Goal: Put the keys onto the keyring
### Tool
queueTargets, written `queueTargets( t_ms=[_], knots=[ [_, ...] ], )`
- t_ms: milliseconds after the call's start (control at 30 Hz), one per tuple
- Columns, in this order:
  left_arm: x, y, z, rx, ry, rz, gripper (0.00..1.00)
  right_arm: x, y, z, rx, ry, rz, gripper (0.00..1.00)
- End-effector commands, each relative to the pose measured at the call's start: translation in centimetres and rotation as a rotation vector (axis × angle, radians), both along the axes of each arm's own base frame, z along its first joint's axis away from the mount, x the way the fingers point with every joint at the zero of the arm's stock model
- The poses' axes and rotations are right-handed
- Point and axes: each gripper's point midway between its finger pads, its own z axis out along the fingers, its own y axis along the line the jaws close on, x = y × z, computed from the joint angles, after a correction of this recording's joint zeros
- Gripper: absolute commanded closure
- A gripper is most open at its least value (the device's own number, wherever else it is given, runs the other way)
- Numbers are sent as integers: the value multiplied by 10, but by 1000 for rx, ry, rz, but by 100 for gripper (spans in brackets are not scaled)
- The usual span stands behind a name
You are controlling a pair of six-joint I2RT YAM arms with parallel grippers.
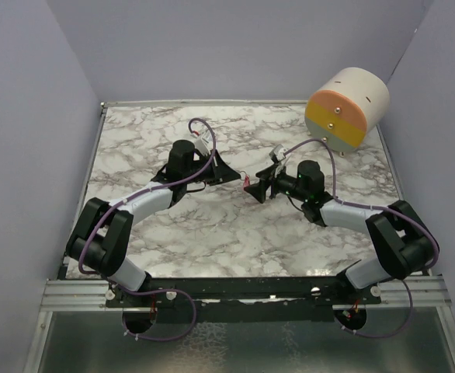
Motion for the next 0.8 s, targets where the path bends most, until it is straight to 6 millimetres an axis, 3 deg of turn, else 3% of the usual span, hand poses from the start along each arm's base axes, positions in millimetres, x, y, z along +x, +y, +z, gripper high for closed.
queueTargets(
  t_ms=[0,467,767],
  knots=[
    [-7,-2,17,-38,-33,-31,100,1,5,2,16,-26,30,31],
    [-18,-27,16,-38,-24,-83,100,12,1,-7,21,-38,-30,38],
    [-26,-30,14,-38,-16,-103,100,25,-18,-7,23,-51,-181,43]
  ],
)
